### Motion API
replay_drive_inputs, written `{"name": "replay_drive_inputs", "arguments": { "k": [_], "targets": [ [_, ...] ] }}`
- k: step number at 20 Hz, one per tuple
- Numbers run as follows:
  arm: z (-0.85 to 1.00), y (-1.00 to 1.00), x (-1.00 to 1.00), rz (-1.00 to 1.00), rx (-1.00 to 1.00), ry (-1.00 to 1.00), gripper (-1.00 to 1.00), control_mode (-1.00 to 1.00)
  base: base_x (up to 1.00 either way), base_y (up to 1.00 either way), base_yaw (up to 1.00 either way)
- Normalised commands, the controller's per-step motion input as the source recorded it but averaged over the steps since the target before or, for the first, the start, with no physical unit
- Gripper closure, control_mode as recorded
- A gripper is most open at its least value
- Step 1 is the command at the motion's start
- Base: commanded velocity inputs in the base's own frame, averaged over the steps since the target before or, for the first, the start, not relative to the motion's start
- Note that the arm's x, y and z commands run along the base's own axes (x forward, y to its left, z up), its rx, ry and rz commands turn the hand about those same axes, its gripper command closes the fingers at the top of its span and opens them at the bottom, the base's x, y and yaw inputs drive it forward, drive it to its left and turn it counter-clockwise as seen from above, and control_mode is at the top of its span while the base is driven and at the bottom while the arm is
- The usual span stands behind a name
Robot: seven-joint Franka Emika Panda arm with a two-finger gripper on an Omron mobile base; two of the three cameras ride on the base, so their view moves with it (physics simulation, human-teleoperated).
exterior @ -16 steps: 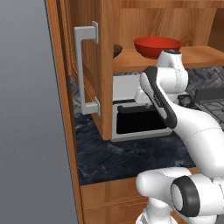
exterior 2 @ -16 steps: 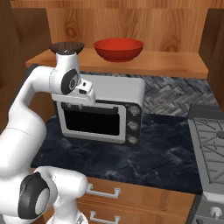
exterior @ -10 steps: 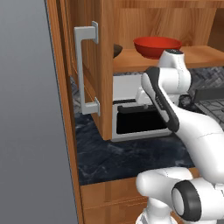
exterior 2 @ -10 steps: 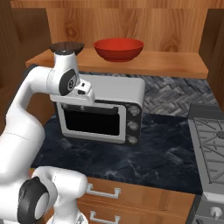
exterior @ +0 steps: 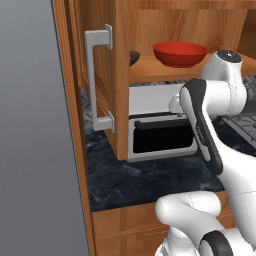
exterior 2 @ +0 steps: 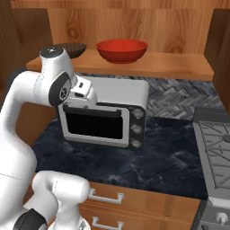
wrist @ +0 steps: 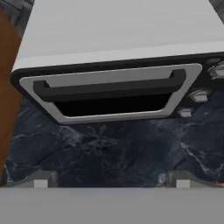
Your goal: Take the smaller bowl and place it next to the appetizer plate on the dining counter , and place the larger bowl next to the plate with cooked food.
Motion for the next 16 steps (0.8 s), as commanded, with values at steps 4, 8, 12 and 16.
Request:
{"name": "replay_drive_inputs", "arguments": {
  "k": [4,8,12,16],
  "targets": [
    [0.53,-0.07,-0.23,-0.1,0.0,-0.26,-1.0,-1.0,0.0,0.0,0.0],
    [0.53,-0.09,-0.12,-0.09,0.02,-0.31,-1.0,-1.0,0.0,0.0,0.0],
    [0.61,-0.08,0.0,-0.13,0.05,-0.2,-1.0,-1.0,0.0,0.0,0.0],
    [0.49,-0.03,-0.04,-0.09,0.07,-0.26,-1.0,-1.0,0.0,0.0,0.0]
  ]
}}
